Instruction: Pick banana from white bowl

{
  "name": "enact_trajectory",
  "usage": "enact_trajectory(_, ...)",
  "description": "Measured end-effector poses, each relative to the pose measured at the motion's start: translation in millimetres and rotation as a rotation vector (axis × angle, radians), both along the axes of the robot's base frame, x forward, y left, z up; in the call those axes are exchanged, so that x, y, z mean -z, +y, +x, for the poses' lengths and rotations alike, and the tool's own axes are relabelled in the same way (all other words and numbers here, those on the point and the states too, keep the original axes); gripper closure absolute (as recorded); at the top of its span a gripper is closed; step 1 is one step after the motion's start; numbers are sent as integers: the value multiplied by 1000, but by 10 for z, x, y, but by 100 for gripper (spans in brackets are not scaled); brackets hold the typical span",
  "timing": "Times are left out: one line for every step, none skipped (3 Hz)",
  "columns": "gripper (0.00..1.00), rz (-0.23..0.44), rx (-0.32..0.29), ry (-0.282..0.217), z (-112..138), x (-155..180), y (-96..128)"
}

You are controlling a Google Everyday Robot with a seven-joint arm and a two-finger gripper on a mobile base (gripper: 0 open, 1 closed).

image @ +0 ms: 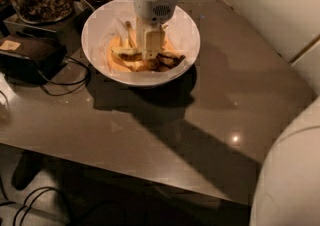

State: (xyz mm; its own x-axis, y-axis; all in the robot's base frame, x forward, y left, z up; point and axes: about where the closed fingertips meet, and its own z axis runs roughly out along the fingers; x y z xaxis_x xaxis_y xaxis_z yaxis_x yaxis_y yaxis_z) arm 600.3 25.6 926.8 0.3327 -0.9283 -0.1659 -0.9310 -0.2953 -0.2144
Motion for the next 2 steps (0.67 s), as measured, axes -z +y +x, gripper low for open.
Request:
enact_trajectory(100,32,21,-54,-151,-266,-93)
enact_trajectory(100,57,31,-114,-340,-535,-197)
